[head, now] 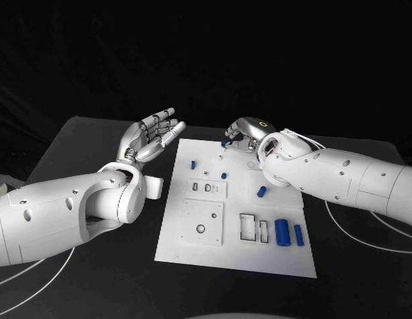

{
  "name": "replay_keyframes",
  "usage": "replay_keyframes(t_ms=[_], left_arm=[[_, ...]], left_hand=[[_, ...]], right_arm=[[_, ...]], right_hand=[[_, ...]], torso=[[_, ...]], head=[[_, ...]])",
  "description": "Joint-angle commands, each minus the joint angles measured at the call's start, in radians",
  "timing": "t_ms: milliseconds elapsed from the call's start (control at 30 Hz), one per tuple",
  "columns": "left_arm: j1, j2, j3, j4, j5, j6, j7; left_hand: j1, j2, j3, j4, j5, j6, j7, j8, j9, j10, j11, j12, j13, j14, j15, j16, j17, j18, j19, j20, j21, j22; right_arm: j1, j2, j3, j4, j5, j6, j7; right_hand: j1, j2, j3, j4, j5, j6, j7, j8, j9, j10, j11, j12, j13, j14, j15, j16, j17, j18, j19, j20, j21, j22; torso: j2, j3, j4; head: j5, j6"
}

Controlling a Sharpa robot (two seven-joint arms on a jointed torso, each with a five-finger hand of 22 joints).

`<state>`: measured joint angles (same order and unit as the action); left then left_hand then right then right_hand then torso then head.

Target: Assemble the parts on the task board

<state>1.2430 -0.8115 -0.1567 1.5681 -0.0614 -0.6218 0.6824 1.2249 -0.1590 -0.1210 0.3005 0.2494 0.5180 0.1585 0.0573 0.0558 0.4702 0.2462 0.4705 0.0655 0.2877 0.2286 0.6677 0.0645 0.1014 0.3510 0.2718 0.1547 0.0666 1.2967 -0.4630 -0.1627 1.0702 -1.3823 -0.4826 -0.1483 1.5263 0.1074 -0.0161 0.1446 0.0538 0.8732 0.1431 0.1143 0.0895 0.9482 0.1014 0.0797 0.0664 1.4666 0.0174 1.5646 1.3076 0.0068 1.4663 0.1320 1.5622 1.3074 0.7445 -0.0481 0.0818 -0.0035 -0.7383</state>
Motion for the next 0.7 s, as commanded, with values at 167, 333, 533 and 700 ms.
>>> replay_keyframes(t_ms=[167, 333, 533, 700], left_arm=[[0.002, 0.004, 0.001, -0.003, -0.007, 0.007, 0.019], [0.002, 0.007, 0.001, -0.008, -0.007, 0.007, 0.019], [0.002, 0.009, 0.001, -0.01, -0.007, 0.007, 0.018], [0.003, 0.011, 0.002, -0.01, -0.007, 0.006, 0.017]], left_hand=[[0.002, 0.012, 0.012, 0.0, -0.005, 0.008, 0.122, 0.007, 0.001, 0.008, -0.001, -0.002, 0.0, -0.002, -0.001, 0.002, 0.001, 0.018, -0.01, 0.002, -0.003, -0.002], [0.002, 0.012, 0.012, 0.0, -0.005, 0.008, 0.122, 0.007, 0.001, 0.008, -0.001, -0.002, 0.0, -0.002, -0.001, 0.002, 0.001, 0.018, -0.01, 0.002, -0.003, -0.002], [0.002, 0.012, 0.012, 0.0, -0.005, 0.008, 0.122, 0.007, 0.001, 0.008, -0.001, -0.002, 0.0, -0.002, -0.001, 0.002, 0.001, 0.018, -0.01, 0.002, -0.003, -0.002], [0.002, 0.012, 0.012, 0.0, -0.005, 0.008, 0.122, 0.007, 0.001, 0.008, -0.001, -0.002, 0.0, -0.002, -0.001, 0.002, 0.001, 0.018, -0.01, 0.002, -0.003, -0.002]], right_arm=[[0.0, 0.007, 0.001, -0.026, 0.0, -0.097, 0.046], [0.003, 0.018, 0.001, -0.049, 0.004, -0.068, 0.043], [0.01, 0.038, 0.004, -0.086, 0.006, -0.009, 0.03], [0.016, 0.053, 0.006, -0.115, 0.009, 0.051, 0.015]], right_hand=[[0.004, 0.023, 0.016, 0.003, -0.005, 0.042, -0.026, 0.011, 0.003, 0.026, 0.002, 0.004, -0.003, 0.102, 0.005, 0.003, 0.252, 0.001, 0.084, -0.002, -0.004, 0.236], [0.002, 0.033, 0.024, 0.01, -0.005, 0.064, -0.043, 0.013, 0.003, 0.04, 0.006, 0.001, -0.003, 0.103, 0.009, 0.005, 0.258, 0.001, 0.085, 0.003, -0.004, 0.238], [0.008, 0.047, 0.038, 0.016, -0.005, 0.093, -0.037, 0.016, 0.004, 0.059, -0.016, -0.003, -0.004, 0.104, -0.014, 0.006, 0.263, 0.001, 0.085, -0.011, -0.004, 0.238], [0.012, 0.048, 0.045, 0.02, -0.005, 0.111, -0.039, 0.017, 0.004, 0.08, -0.026, -0.004, -0.004, 0.104, -0.026, 0.006, 0.263, 0.001, 0.085, -0.024, -0.004, 0.238]], torso=[[0.002, -0.0003, 0.0001], [0.001, -0.001, -0.0006], [0.002, -0.0015, 0.0013], [0.002, -0.0008, 0.0014]], head=[[-0.001, 0.004], [-0.001, 0.008], [0.0, 0.013], [0.002, 0.014]])
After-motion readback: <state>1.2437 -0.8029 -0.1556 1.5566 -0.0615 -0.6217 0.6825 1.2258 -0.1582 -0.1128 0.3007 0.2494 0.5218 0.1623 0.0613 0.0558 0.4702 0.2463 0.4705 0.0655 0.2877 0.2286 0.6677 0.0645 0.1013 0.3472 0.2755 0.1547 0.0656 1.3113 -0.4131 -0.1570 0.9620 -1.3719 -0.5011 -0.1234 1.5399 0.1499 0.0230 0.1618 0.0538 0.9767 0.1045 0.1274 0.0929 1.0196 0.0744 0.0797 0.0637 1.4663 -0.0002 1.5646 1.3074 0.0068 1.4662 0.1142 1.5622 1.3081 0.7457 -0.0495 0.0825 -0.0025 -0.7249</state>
